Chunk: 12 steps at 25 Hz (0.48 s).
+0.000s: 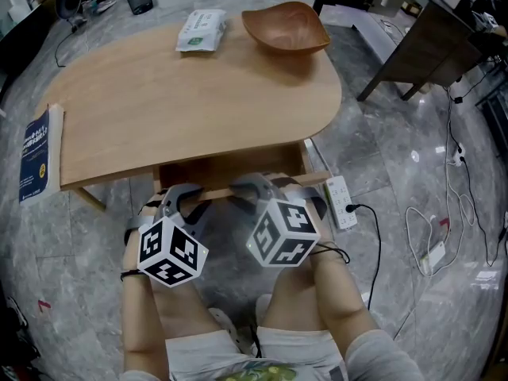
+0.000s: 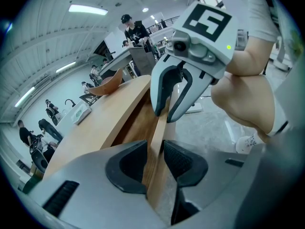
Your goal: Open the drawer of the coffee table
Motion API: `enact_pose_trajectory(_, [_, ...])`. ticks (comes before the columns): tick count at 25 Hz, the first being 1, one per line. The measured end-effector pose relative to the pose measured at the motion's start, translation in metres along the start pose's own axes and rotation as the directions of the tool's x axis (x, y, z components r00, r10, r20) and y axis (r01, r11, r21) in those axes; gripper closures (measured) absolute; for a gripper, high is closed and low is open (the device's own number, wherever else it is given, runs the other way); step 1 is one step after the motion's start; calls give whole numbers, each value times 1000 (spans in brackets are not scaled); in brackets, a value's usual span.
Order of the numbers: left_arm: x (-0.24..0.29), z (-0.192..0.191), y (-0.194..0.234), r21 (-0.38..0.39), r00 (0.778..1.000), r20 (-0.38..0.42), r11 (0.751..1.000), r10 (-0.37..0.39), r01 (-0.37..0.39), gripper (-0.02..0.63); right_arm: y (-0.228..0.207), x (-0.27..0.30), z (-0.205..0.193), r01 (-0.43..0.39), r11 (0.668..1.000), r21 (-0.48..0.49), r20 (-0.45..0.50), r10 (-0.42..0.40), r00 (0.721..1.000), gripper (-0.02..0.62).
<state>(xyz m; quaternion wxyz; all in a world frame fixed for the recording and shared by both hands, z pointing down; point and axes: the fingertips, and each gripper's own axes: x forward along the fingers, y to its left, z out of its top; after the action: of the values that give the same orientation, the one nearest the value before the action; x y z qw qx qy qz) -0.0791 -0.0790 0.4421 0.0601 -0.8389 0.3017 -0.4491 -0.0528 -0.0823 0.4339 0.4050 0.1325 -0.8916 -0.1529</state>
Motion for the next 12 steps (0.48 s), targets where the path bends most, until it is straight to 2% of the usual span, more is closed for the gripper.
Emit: enact_pose_trajectory(12, [-2, -1, -4, -5, 1000, -1, 1000, 0, 0, 491, 4, -1, 0, -17, 1000, -10, -17, 17, 1000, 505])
